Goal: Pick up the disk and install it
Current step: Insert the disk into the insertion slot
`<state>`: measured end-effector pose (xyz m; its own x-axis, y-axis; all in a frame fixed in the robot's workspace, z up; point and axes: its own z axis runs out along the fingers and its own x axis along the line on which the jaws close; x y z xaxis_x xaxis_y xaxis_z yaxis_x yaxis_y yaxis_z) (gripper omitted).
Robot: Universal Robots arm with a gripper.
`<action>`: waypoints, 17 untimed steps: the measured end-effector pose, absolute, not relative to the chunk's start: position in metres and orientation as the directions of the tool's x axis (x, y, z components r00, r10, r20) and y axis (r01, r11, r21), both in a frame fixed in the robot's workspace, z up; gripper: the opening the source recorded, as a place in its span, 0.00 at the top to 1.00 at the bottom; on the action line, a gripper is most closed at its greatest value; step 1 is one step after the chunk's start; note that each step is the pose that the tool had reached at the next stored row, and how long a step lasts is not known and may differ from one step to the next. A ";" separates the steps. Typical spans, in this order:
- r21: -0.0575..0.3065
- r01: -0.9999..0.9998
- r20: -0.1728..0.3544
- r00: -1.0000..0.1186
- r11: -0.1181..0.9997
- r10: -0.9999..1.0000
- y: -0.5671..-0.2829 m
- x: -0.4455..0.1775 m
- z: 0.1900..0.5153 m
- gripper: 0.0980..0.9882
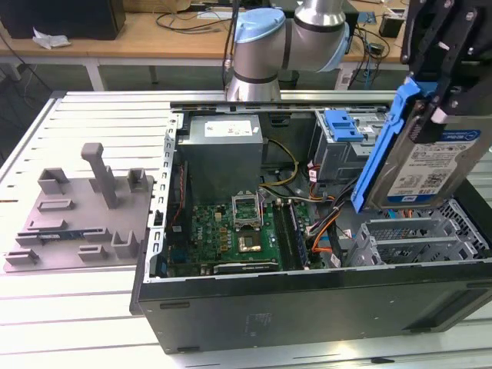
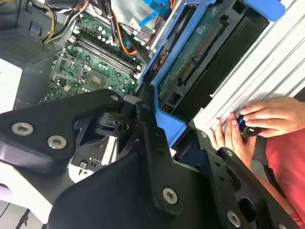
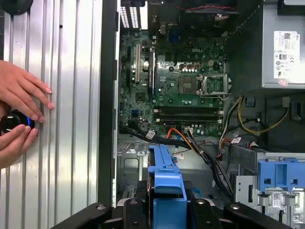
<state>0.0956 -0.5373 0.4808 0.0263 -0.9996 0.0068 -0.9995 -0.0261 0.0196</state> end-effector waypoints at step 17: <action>0.016 -1.000 0.001 -0.021 0.021 -1.000 -0.543 0.106 0.475 0.70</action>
